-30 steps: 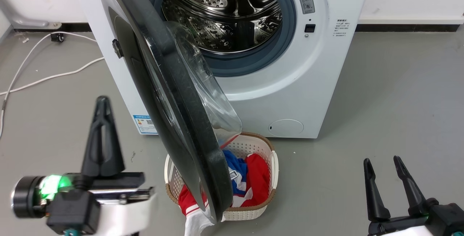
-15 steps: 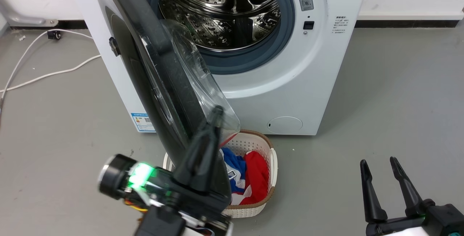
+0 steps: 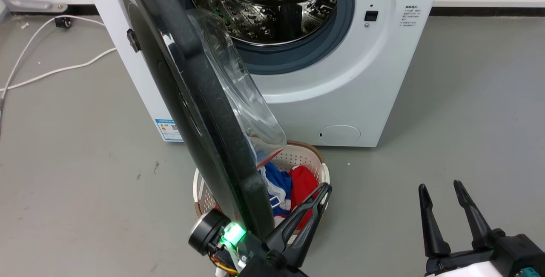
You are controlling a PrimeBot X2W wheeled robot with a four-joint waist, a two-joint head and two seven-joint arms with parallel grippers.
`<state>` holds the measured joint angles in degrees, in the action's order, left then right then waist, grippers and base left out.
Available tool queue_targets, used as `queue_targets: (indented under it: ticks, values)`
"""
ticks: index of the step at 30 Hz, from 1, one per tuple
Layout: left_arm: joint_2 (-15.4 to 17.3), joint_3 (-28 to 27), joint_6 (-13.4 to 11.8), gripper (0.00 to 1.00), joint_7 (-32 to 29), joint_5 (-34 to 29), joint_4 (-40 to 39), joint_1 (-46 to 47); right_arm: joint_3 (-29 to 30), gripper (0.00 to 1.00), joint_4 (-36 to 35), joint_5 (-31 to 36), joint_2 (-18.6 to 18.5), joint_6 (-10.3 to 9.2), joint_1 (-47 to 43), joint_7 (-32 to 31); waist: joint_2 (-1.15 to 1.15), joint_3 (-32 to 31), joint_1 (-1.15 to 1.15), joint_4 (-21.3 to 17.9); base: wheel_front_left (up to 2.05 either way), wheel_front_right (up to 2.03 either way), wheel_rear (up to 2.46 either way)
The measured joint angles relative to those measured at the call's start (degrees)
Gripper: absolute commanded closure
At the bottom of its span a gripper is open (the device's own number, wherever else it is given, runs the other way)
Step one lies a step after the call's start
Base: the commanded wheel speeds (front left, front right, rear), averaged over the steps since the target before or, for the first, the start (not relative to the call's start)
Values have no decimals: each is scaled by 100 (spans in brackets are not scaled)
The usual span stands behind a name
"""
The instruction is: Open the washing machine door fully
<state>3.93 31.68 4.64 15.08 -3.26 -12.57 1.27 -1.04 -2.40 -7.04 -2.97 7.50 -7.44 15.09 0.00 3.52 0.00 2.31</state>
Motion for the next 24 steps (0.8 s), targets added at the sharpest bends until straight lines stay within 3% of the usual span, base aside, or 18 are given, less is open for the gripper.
queue_targets:
  ticks: [14,24]
  values:
    - [111,-215,-254,100,0,215,833,-168,-24,0,80,125,1,0,112,0,0,253,0,91,0,0,0]
    - [103,-279,-357,100,8,301,906,-81,-92,0,156,156,1,0,133,0,0,393,0,365,0,0,0]
